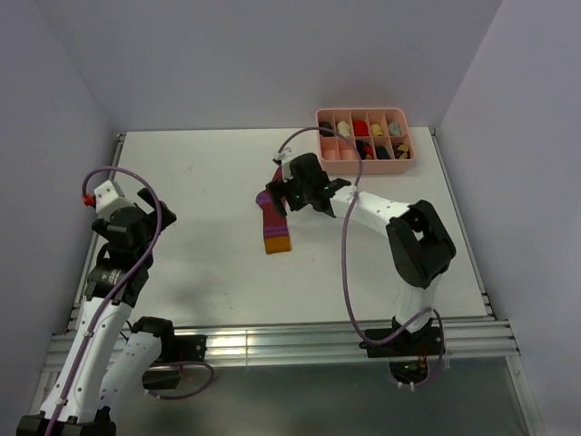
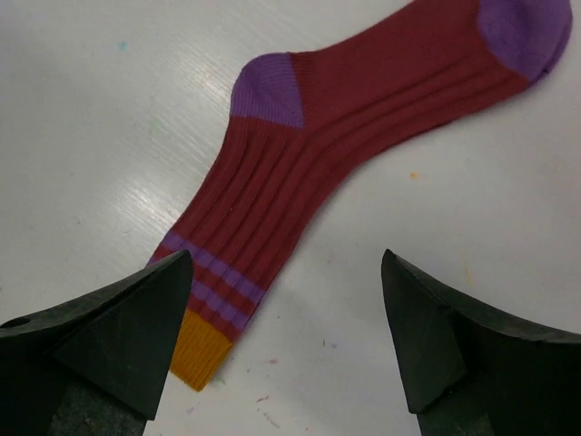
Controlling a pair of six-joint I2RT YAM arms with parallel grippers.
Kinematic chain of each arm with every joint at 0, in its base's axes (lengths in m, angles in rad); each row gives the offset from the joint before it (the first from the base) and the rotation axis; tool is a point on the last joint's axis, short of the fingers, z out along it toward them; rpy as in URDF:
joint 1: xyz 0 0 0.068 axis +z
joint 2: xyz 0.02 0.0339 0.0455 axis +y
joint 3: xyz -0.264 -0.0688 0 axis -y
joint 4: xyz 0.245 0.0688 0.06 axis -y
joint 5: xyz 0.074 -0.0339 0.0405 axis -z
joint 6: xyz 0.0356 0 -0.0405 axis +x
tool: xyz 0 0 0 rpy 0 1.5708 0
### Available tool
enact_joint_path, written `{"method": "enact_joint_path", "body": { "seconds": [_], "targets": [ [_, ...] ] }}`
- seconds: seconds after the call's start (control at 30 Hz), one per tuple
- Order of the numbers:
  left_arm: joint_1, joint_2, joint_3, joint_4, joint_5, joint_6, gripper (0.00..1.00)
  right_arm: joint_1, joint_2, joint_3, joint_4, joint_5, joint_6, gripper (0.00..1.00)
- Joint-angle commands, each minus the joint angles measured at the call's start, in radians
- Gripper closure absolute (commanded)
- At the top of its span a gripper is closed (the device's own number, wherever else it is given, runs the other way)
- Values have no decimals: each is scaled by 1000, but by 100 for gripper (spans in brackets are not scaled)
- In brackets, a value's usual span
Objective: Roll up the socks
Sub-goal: Adjust the sock at the center of the board.
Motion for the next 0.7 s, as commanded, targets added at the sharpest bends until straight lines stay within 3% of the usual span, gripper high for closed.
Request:
{"method": "enact_joint_path", "body": {
  "seconds": [0.0, 0.3, 0.47, 0.67],
  "targets": [
    [5, 0, 24, 24, 24, 25, 1, 25, 68, 96, -25, -41, -130, 11],
    [5, 8, 24, 24, 30, 29, 1, 106, 173, 123, -146, 131, -147, 19],
    [5, 8, 24, 24, 30, 27, 0, 169, 174, 93, -198, 255, -20, 28],
    [5, 8, 24, 24, 34, 27, 1, 305, 202, 140, -292, 298, 157, 30]
  ]
}}
